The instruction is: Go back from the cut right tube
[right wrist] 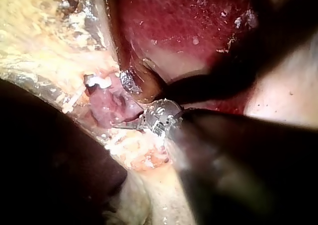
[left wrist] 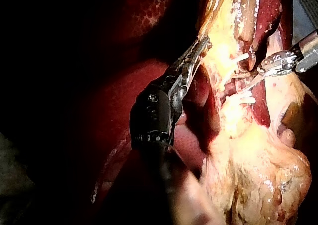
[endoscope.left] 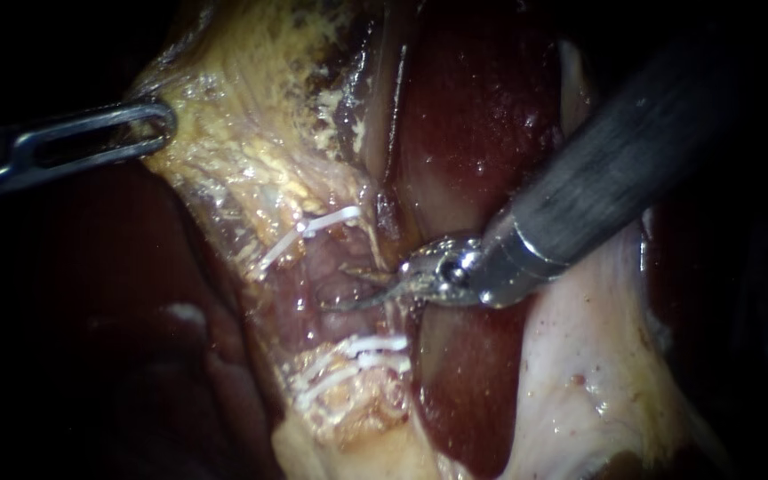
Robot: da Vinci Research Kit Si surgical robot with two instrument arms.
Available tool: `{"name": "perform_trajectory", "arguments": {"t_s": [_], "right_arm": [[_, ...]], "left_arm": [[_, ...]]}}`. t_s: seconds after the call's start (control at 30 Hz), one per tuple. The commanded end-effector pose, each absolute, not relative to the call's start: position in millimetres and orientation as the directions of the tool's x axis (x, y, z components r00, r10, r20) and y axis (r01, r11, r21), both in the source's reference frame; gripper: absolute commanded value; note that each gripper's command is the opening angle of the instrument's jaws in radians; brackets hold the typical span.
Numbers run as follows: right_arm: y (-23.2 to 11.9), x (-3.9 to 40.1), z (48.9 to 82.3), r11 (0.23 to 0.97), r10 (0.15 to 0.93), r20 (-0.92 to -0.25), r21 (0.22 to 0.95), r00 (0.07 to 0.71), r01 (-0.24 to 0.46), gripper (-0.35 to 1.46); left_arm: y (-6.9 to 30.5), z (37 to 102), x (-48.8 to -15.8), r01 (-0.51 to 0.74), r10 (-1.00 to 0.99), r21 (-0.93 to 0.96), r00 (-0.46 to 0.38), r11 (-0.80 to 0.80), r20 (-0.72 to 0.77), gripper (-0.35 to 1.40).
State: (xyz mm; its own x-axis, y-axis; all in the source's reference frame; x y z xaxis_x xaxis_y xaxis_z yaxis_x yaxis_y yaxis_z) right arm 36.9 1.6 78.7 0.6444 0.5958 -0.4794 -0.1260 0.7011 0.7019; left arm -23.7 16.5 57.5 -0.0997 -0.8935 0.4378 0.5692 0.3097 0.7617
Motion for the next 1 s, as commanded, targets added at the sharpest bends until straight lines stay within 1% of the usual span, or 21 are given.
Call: {"name": "perform_trajectory", "arguments": {"t_s": [0.03,0.07,0.13,0.2,0.33,0.43,0.5,0.63,0.77,1.0], "right_arm": [[1.7,36.4,78.4,0.744,0.555,-0.543,0.663,0.63,-0.084,1.11],[1.6,36.1,78.2,0.764,0.531,-0.573,0.643,0.624,-0.06,1.18],[1.3,35.1,77.6,0.805,0.471,-0.639,0.593,0.608,0.0,1.23],[1.2,34.0,77.2,0.852,0.397,-0.694,0.522,0.6,0.041,1.3],[1.7,31.6,76.6,0.896,0.327,-0.74,0.44,0.588,0.056,1.38],[2.9,29.8,75.9,0.92,0.294,-0.767,0.388,0.571,0.048,1.43],[3.9,28.8,75.2,0.932,0.27,-0.783,0.359,0.561,0.052,1.43],[5.7,26.7,73.4,0.944,0.252,-0.793,0.328,0.554,0.04,1.43],[6.7,25.4,72.1,0.951,0.246,-0.803,0.309,0.543,0.026,1.43],[7.0,24.7,71.4,0.954,0.24,-0.807,0.298,0.539,0.022,1.43]], "left_arm": [[16.5,57.5,-23.7,0.569,-0.893,0.762,-0.099,0.31,0.438,-0.35],[16.6,57.5,-23.7,0.569,-0.893,0.762,-0.099,0.31,0.438,-0.35],[16.5,57.5,-23.7,0.569,-0.893,0.762,-0.099,0.31,0.438,-0.35],[16.5,57.5,-23.7,0.569,-0.893,0.762,-0.099,0.31,0.438,-0.35],[16.5,57.5,-23.7,0.569,-0.893,0.762,-0.099,0.31,0.438,-0.35],[16.6,57.5,-23.7,0.569,-0.893,0.762,-0.099,0.31,0.438,-0.35],[16.6,57.5,-23.7,0.569,-0.893,0.762,-0.099,0.31,0.438,-0.35],[16.5,57.5,-23.7,0.569,-0.893,0.762,-0.1,0.31,0.438,-0.35],[16.6,57.6,-23.8,0.569,-0.893,0.761,-0.1,0.31,0.438,-0.35],[16.3,58.6,-24.4,0.572,-0.891,0.759,-0.101,0.312,0.443,-0.35]]}}
